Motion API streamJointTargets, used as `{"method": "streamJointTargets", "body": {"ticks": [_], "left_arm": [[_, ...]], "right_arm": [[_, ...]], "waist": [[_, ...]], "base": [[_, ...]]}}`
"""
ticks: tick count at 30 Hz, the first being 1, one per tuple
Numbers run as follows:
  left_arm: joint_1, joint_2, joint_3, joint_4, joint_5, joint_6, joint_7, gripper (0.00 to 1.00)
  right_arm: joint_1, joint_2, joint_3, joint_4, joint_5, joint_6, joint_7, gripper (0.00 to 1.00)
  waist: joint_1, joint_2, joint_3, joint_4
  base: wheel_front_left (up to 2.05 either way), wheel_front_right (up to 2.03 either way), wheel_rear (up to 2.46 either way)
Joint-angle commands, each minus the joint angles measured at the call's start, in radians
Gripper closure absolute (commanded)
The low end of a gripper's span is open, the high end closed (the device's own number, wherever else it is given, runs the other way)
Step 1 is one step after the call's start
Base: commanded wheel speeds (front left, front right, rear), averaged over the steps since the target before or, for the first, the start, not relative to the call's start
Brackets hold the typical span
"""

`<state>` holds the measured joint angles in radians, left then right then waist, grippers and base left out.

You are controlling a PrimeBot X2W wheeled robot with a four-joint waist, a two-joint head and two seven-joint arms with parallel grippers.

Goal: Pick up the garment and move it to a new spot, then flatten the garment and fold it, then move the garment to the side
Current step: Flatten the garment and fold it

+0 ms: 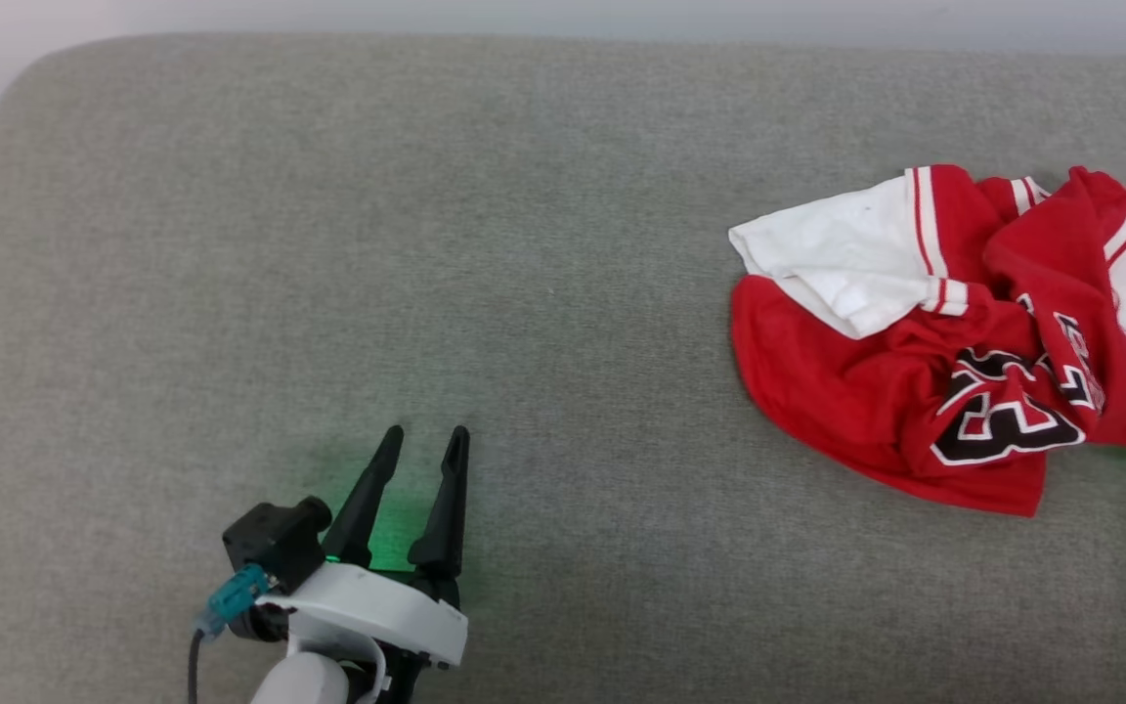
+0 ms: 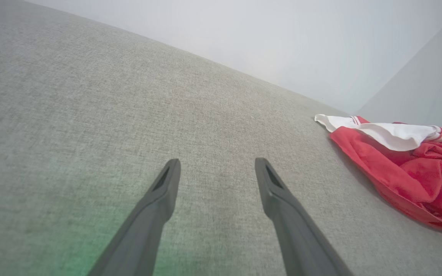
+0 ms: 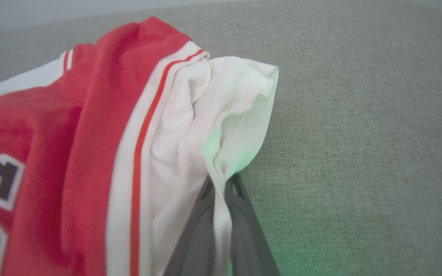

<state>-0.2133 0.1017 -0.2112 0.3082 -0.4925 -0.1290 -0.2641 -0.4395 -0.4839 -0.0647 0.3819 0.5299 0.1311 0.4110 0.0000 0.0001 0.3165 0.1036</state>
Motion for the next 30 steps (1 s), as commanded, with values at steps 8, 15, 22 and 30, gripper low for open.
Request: {"method": "streamJointTargets", "body": {"ticks": [8,15,22,30], "left_arm": [[-0.025,0.033,-0.014,-0.026,-0.014,-0.003,0.0,0.0],[-0.21,0.193,-0.129,-0.085,-0.038,-0.003,0.05,0.0],[-0.456,0.331,-0.297,-0.067,-0.272,-0.001,0.43,0.0],[-0.676,0.348,-0.328,0.154,-0.573,0.0,0.888,0.0]], "right_arm": [[0.022,0.055,-0.039,-0.052,-0.09,-0.001,-0.005,0.0],[0.092,0.101,-0.046,-0.183,-0.126,-0.001,-0.133,0.0],[0.163,0.19,0.026,-0.341,-0.101,-0.001,-0.274,0.0],[0.198,0.264,0.094,-0.405,-0.094,-0.001,-0.341,0.0]], "waist": [[0.0,-0.0001,0.009,-0.06],[0.0,-0.0001,-0.01,-0.124],[0.0,-0.0001,-0.006,-0.238],[0.0,-0.0001,0.025,-0.367]], "base": [[0.0,0.0,0.0],[0.0,0.0,0.0],[0.0,0.0,0.0],[0.0,0.0,0.0]]}}
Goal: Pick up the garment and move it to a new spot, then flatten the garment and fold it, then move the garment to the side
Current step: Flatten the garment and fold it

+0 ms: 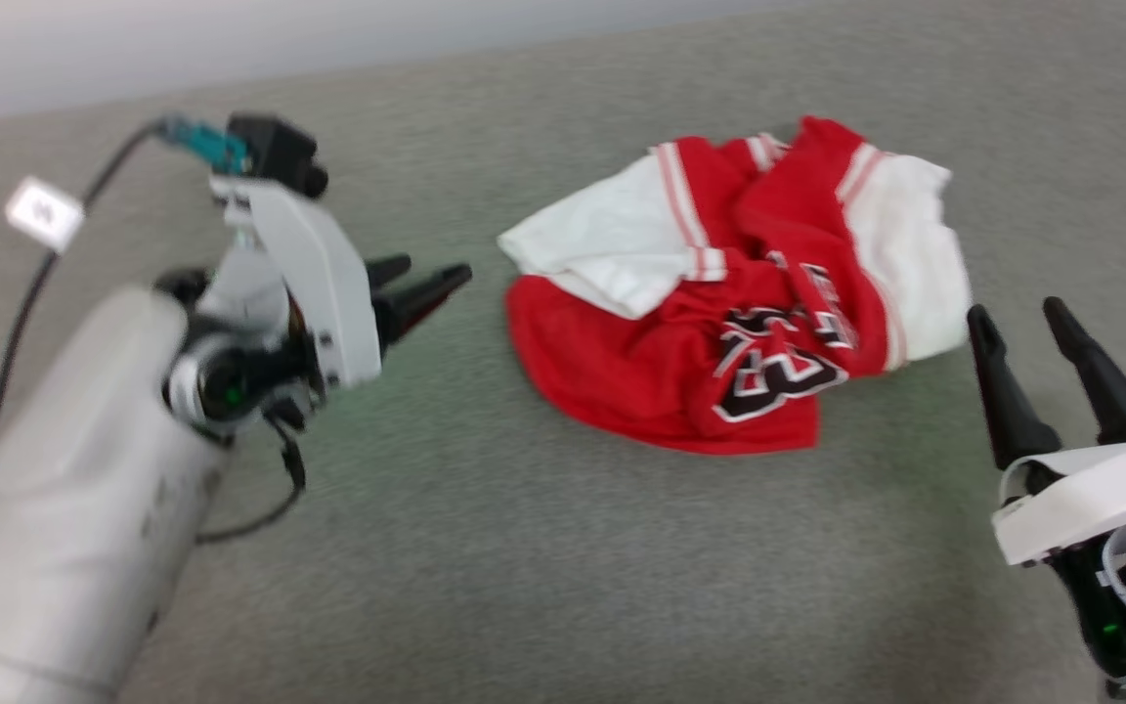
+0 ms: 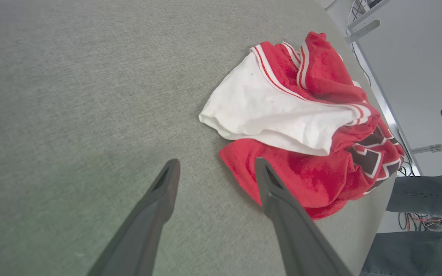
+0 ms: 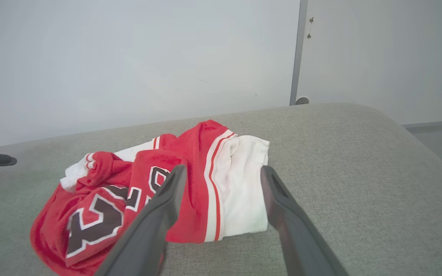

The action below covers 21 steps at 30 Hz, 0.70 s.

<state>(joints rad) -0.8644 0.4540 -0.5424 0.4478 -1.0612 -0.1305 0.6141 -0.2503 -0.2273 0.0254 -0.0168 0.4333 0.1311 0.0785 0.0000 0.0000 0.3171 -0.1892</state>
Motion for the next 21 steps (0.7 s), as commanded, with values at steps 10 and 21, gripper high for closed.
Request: {"method": "streamJointTargets", "body": {"ticks": [10,21], "left_arm": [[-0.185,-0.037,-0.035,0.258,-0.004,0.004,0.135,0.0],[-0.23,-0.063,-0.084,0.365,-0.006,0.0,0.107,1.0]], "right_arm": [[-0.011,0.044,0.06,0.0,0.01,-0.001,-0.039,0.0],[-0.032,0.047,0.08,0.044,0.021,-0.001,-0.075,0.0]], "waist": [[0.0,0.0,0.086,-0.177],[0.0,0.0,0.111,-0.197]], "base": [[0.0,0.0,0.0],[0.0,0.0,0.0]]}}
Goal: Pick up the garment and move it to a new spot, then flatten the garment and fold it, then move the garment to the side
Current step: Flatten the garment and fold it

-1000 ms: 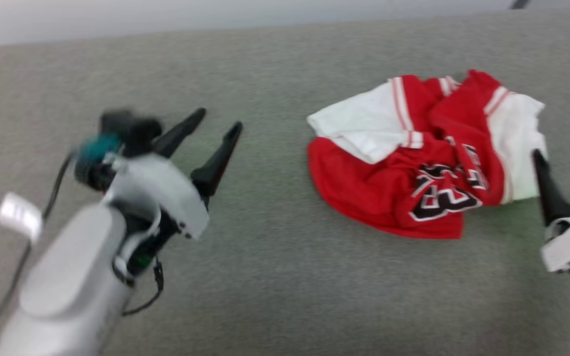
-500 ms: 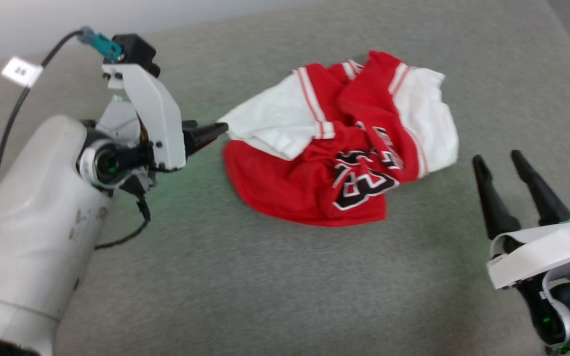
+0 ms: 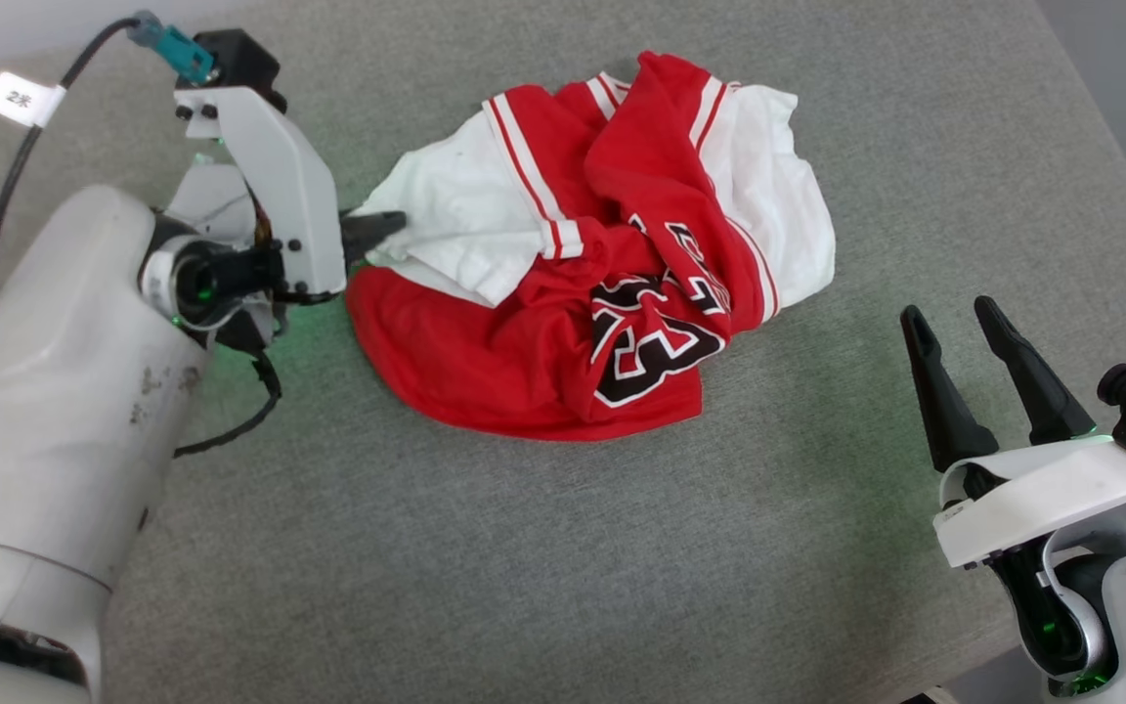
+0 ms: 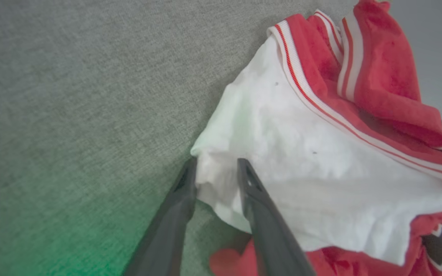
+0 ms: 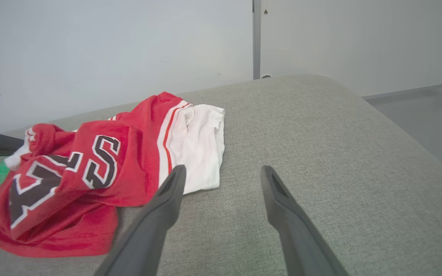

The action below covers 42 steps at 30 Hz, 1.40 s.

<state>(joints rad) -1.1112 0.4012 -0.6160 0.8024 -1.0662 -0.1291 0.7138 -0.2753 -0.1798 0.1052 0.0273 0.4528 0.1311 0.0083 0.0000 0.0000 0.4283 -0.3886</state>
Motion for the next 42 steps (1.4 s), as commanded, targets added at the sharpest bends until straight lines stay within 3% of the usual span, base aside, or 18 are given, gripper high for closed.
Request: {"method": "streamJointTargets", "body": {"ticks": [1,10,17,22,23,24,25,29,38,42], "left_arm": [[0.014,-0.006,-0.015,0.003,-0.003,-0.002,-0.003,1.0],[-0.019,0.109,-0.028,0.0,-0.005,-0.002,-0.118,1.0],[0.0,0.211,-0.064,-0.001,0.002,-0.002,-0.138,1.0],[0.013,0.216,-0.099,0.009,0.003,-0.002,-0.16,1.0],[0.014,0.211,-0.103,0.005,0.005,-0.002,-0.177,0.76],[0.012,0.207,-0.104,0.005,0.005,-0.002,-0.198,0.05],[0.014,0.201,-0.104,0.006,0.004,-0.002,-0.222,0.0],[0.032,0.192,-0.132,-0.039,0.034,-0.002,-0.353,0.0],[0.202,0.153,-0.141,-0.179,0.092,0.0,-0.837,0.0],[0.301,0.126,-0.124,-0.22,0.142,0.043,-0.966,0.0]], "right_arm": [[-0.01,-0.002,0.0,0.002,0.002,-0.001,-0.007,0.0],[-0.009,-0.012,-0.01,0.019,0.005,-0.001,-0.006,0.0],[0.01,-0.018,-0.019,0.027,0.009,-0.001,0.004,0.0],[-0.001,-0.032,-0.008,0.03,0.012,-0.001,0.022,0.0],[-0.009,-0.041,-0.002,0.033,0.006,-0.001,0.03,0.0],[-0.02,-0.049,0.008,0.034,0.003,-0.001,0.039,0.0],[-0.031,-0.056,0.022,0.034,0.004,-0.001,0.051,0.0],[-0.086,-0.112,0.08,0.046,0.006,-0.001,0.122,0.0],[-0.274,-0.249,0.155,0.134,0.091,-0.001,0.356,0.0],[-0.36,-0.282,0.175,0.198,0.157,-0.001,0.461,0.0]], "waist": [[0.0,0.0,-0.002,0.007],[0.0,0.0,-0.035,0.062],[0.0,0.0,-0.047,0.091],[0.0,0.0,-0.049,0.11],[0.0,0.0,-0.051,0.117],[0.0,0.0,-0.051,0.123],[0.0,0.0,-0.053,0.132],[0.0,0.0,-0.058,0.176],[0.0,0.0,-0.065,0.33],[0.0,0.0,-0.061,0.391]], "base": [[0.0,0.0,0.0],[0.0,0.0,0.0],[0.0,0.0,0.0],[0.0,0.0,0.0],[0.0,0.0,0.0],[0.0,0.0,0.0],[0.0,0.0,0.0],[0.0,0.0,0.0],[0.0,0.0,0.0],[0.0,0.0,0.0]]}}
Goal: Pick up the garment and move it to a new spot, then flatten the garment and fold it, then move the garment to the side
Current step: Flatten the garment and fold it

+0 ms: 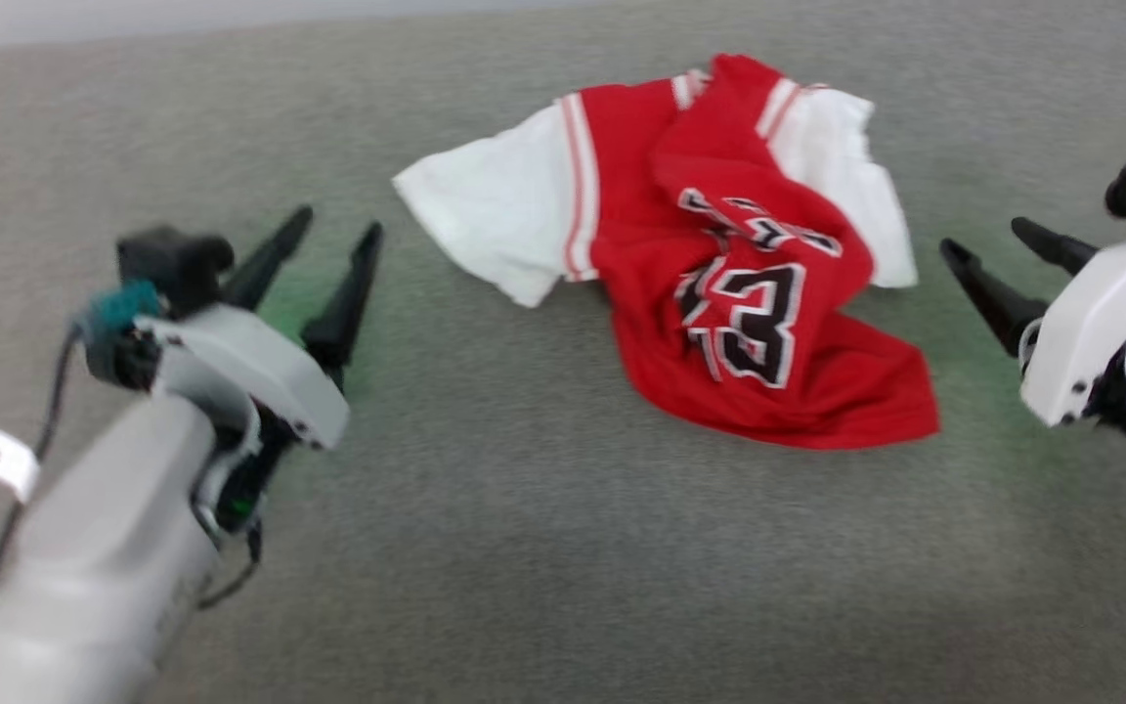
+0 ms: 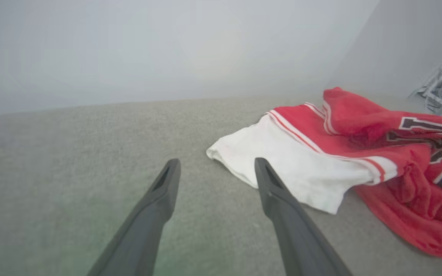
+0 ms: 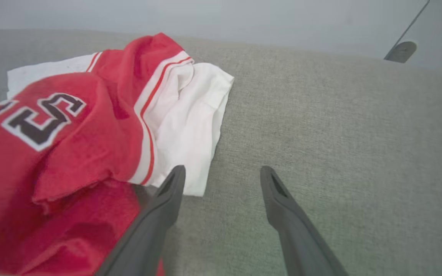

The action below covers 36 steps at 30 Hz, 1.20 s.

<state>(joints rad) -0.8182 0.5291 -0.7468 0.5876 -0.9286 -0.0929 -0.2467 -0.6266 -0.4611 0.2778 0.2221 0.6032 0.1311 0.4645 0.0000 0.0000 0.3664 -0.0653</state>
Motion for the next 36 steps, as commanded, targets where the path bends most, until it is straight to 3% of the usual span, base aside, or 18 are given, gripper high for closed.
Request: {"method": "streamJointTargets", "body": {"ticks": [1,7,9,10,19,20,21,22,23,36], "left_arm": [[0.036,-0.008,0.02,-0.022,0.021,0.021,-0.012,0.0],[0.226,-0.05,0.198,-0.241,0.216,0.096,-0.017,0.0],[0.256,-0.061,0.227,-0.282,0.25,0.103,-0.017,0.0],[0.312,-0.082,0.279,-0.351,0.322,0.112,-0.017,0.0],[0.492,-0.184,0.432,-0.51,0.495,0.084,-0.017,0.0],[0.502,-0.194,0.445,-0.514,0.504,0.076,-0.017,0.0],[0.509,-0.203,0.454,-0.515,0.512,0.068,-0.017,0.0],[0.515,-0.21,0.464,-0.513,0.519,0.061,-0.017,0.0],[0.52,-0.216,0.473,-0.511,0.526,0.054,-0.017,0.0],[0.555,-0.273,0.567,-0.524,0.572,-0.004,-0.017,0.0]], "right_arm": [[-0.03,-0.008,0.014,0.022,0.02,-0.001,0.035,0.0],[-0.132,-0.051,0.077,0.12,0.11,-0.001,0.153,0.0],[-0.148,-0.062,0.09,0.132,0.118,-0.001,0.169,0.0],[-0.173,-0.085,0.119,0.157,0.123,-0.001,0.193,0.0],[-0.234,-0.102,0.162,0.248,0.144,-0.001,0.189,0.0],[-0.239,-0.102,0.167,0.254,0.147,-0.001,0.186,0.19],[-0.243,-0.1,0.169,0.258,0.151,-0.001,0.179,0.53],[-0.246,-0.096,0.17,0.263,0.155,-0.001,0.17,0.8],[-0.247,-0.093,0.172,0.269,0.159,-0.001,0.165,0.99],[-0.283,-0.098,0.144,0.342,0.161,-0.001,0.051,1.0]], "waist": [[0.0,0.0,0.003,0.079],[0.0,0.0,0.025,0.138],[0.0,0.0,0.027,0.143],[0.0,0.0,0.034,0.153],[0.0,0.0,0.051,0.171],[0.0,0.0,0.052,0.171],[0.0,0.0,0.053,0.17],[0.0,0.0,0.054,0.169],[0.0,0.0,0.055,0.168],[0.0,0.0,0.055,0.12]], "base": [[0.0,0.0,0.0],[0.0,0.0,0.0],[0.0,0.0,0.0],[0.0,0.0,0.0],[0.0,0.0,0.0],[0.0,0.0,0.0],[0.0,0.0,0.0],[0.0,0.0,0.0],[0.0,0.0,0.0],[0.0,0.0,0.0]]}}
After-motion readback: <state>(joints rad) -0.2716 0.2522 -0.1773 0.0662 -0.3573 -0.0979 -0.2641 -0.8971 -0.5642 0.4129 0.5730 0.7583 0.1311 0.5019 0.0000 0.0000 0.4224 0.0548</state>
